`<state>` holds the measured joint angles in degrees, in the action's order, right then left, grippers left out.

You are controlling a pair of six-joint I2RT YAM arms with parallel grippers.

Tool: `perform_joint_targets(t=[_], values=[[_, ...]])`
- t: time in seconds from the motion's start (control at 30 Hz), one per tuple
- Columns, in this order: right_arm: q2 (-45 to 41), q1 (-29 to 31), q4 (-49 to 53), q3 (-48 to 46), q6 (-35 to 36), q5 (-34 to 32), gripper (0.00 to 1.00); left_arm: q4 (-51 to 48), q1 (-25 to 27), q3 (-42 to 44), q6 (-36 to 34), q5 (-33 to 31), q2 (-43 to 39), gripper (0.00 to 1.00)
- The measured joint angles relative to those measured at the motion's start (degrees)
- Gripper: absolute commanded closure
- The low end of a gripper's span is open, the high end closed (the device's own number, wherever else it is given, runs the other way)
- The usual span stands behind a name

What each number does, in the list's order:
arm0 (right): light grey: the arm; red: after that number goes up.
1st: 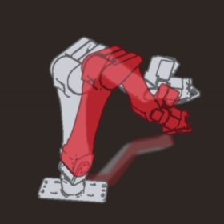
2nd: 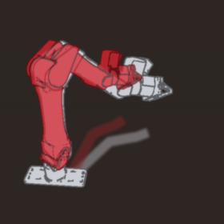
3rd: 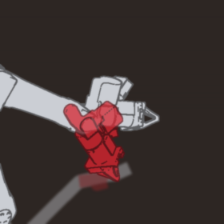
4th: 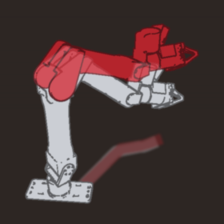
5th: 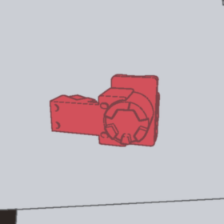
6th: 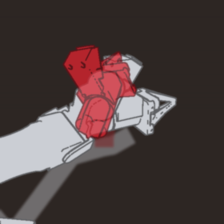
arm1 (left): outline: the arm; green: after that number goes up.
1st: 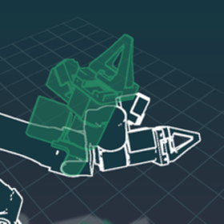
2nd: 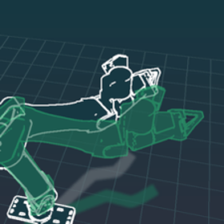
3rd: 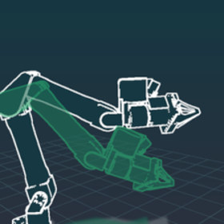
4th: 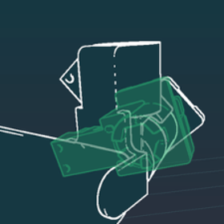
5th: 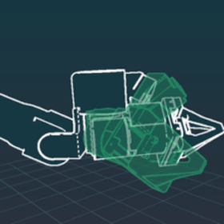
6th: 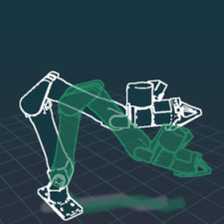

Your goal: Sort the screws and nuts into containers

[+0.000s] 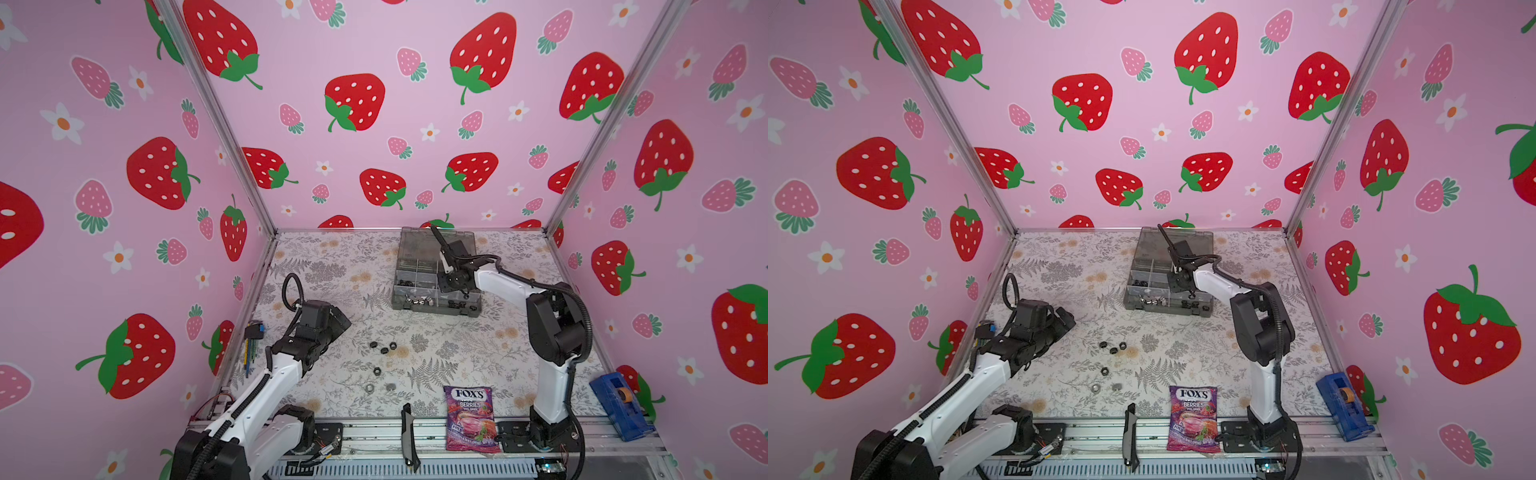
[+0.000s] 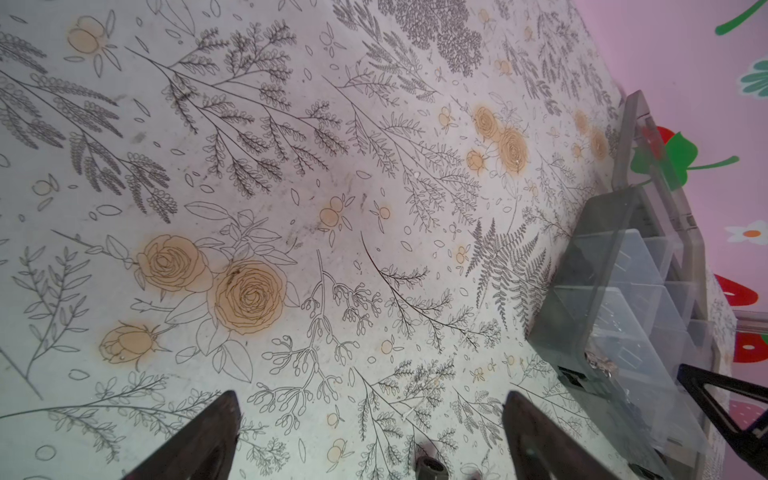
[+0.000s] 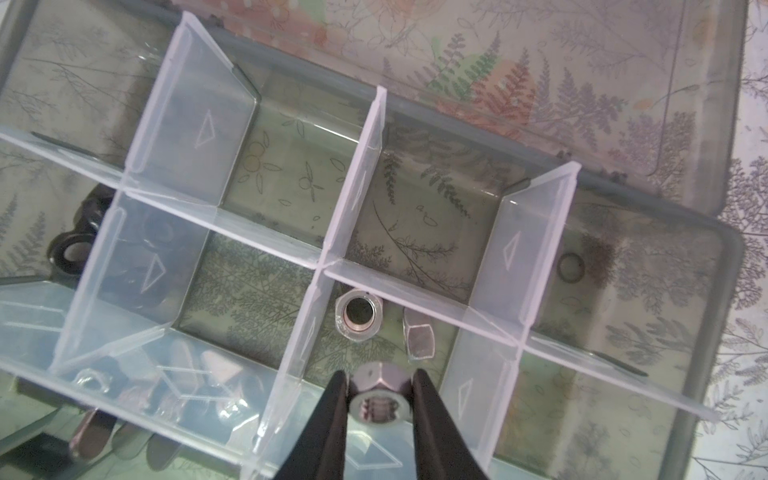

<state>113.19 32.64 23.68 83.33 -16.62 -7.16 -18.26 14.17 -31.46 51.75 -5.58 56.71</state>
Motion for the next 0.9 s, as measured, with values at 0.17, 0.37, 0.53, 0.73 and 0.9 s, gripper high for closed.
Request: perform_joint_targets(t=[0.17,0.37,0.53,0.73,0.9], values=[[0.0,-0.1,0.2,0.0,0.0,-0.1,0.62,-1.7,3.6,-1.4,-1.3,-1.0,-0.3,0.0],[-2.0,-0.1,0.4,-1.2,-0.2,-0.7,0.57,-4.9,8.0,-2.2,-1.6,-2.5,-0.4,0.01],[-12.1,2.0,0.8,-6.8,-1.3,-1.6,0.51,-8.1,11.2,-2.0,0.8,-2.5,-1.8,0.01],[-22.3,12.7,1.5,-12.6,-2.3,-1.3,0.5,-11.3,14.7,2.0,6.1,-2.5,-6.9,0.01],[-24.1,24.1,1.6,-20.8,-1.9,2.6,0.51,-15.9,15.8,4.1,9.6,-4.1,-11.4,0.01]])
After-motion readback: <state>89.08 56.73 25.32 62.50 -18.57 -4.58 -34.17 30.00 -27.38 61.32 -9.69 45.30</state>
